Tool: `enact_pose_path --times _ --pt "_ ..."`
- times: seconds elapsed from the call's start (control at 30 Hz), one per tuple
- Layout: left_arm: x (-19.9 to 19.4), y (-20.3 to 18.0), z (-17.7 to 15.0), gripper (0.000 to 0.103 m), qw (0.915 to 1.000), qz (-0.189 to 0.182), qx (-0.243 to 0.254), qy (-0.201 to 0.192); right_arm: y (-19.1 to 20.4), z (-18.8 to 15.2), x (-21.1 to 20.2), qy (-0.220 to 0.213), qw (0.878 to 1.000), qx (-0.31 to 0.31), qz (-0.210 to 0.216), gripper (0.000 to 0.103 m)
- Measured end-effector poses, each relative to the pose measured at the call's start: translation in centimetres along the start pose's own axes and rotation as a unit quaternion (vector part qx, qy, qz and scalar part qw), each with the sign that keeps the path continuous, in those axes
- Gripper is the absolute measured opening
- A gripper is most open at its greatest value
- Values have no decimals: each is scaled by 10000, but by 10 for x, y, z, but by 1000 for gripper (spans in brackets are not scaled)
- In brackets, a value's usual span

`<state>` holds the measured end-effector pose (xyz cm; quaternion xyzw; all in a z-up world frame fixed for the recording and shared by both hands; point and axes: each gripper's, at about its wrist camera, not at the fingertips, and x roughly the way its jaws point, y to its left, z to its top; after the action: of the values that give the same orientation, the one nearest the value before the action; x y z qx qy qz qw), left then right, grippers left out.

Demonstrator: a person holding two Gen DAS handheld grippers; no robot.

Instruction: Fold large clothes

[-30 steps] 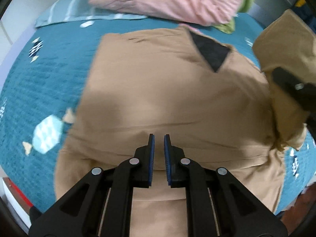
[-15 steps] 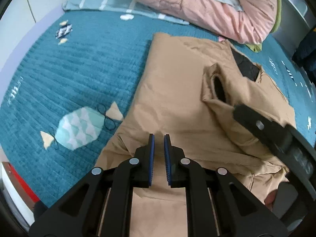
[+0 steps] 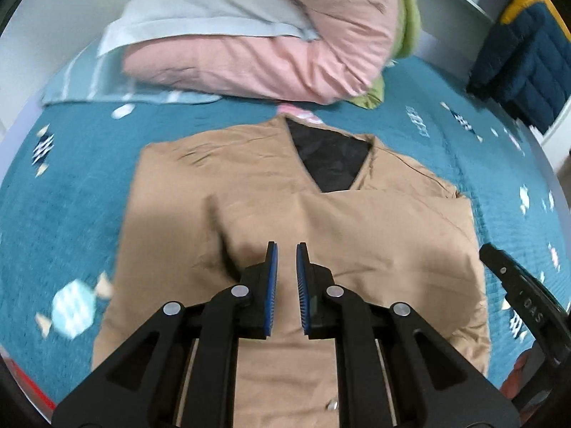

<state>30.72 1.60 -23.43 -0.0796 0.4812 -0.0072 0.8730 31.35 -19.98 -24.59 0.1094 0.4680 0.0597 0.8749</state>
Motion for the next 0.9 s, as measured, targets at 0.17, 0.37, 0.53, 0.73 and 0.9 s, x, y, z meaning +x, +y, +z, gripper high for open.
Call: enact_pose_path --times 0.17,0.37,0.53,0.73,0.9 --pt "69 18 -18 9 9947 -20 -469 910 -29 -28 64 766 9964 121 -332 19" --pt "68 47 -21 6 9913 -505 -876 848 -33 -30 57 760 9965 220 -252 19" --pt "45 43 -14 11 9935 -579 -689 701 -29 -26 40 649 9968 405 -211 20" --pt "43 43 9 11 9948 -578 -698 465 -26 5 30 266 9992 213 -202 21" --pt "67 53 23 4 9926 -562 -883 613 -20 27 83 648 9970 -103 -410 21"
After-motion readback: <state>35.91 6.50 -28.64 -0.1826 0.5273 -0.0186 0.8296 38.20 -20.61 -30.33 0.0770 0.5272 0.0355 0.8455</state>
